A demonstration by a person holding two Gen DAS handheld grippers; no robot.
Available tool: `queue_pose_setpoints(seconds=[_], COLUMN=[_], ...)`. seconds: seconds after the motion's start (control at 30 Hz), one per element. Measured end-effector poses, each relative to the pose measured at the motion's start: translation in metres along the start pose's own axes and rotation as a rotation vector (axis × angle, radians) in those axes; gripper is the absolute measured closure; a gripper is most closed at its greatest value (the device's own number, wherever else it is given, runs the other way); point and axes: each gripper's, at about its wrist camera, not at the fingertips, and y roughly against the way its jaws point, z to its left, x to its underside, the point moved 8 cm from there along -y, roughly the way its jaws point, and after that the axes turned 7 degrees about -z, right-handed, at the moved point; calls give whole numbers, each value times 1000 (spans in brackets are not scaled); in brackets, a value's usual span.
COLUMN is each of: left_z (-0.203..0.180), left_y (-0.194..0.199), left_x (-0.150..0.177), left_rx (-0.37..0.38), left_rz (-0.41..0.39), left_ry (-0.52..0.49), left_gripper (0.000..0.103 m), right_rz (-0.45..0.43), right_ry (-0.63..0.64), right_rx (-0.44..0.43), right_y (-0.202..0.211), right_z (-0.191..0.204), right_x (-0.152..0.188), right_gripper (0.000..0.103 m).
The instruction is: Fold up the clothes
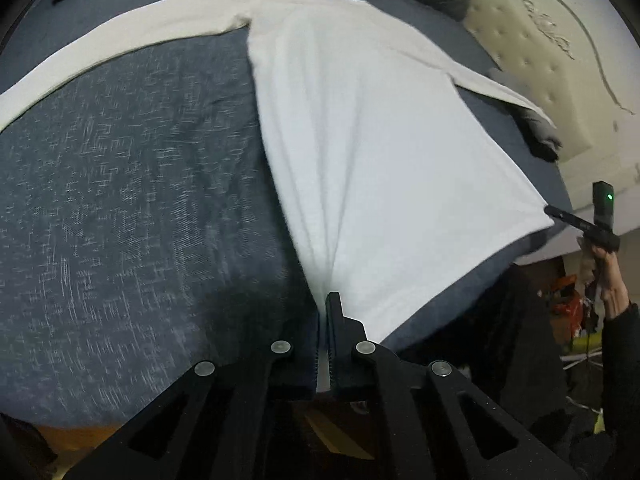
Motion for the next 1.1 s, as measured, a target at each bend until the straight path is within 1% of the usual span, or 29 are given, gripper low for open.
queue_pose_setpoints(seconds=[0.07, 0.13, 0.17, 0.23, 0.33, 0.4, 0.53, 0.7, 0.77, 0.83, 0.87, 0.93, 1.0, 1.1], left_z=[-6, 3, 9, 19, 33, 39, 48, 50, 36, 35, 35, 37, 37, 38], left_y=[-3, -11, -16, -26, -41, -47, -49, -52, -64, -65, -65, -63, -56, -40], left_x=[9, 19, 22, 26, 31, 32, 31, 31, 30, 29, 29, 27, 23, 5], left_rx=[-4, -6, -10, -19, -32, -42, -41, -45, -47, -52, -55, -75, -82, -102], left_rz=[24, 44, 50, 59, 80, 87, 82, 88, 90, 96, 99, 104, 95, 43], left_ry=[-28, -17, -6, 17, 53, 57, 75, 71, 71, 73, 75, 79, 82, 65], left_gripper=[100, 100, 100, 100, 100, 100, 100, 99, 99, 99, 97, 97, 97, 96], right_rz=[18, 40, 50, 60, 71, 77, 97, 113, 116, 128, 136, 129, 99, 33], right_ry=[2, -7, -24, -52, -46, -45, -51, -58, -58, -50, -42, -45, -69, -78], right_rx=[4, 10, 3, -15, -14, -18, -34, -43, -45, -34, -22, -5, -1, 5], right_y=[-2, -8, -12, -20, -31, -36, -44, -48, -47, -45, -44, -38, -27, -9], right_z=[-7, -14, -20, -22, -16, -13, -12, -14, -15, -17, -19, -25, -32, -38], right_x=[12, 29, 22, 32, 36, 38, 42, 45, 44, 44, 44, 40, 28, -1], right_gripper=[101, 101, 101, 101, 101, 101, 100, 99, 99, 99, 99, 99, 99, 99])
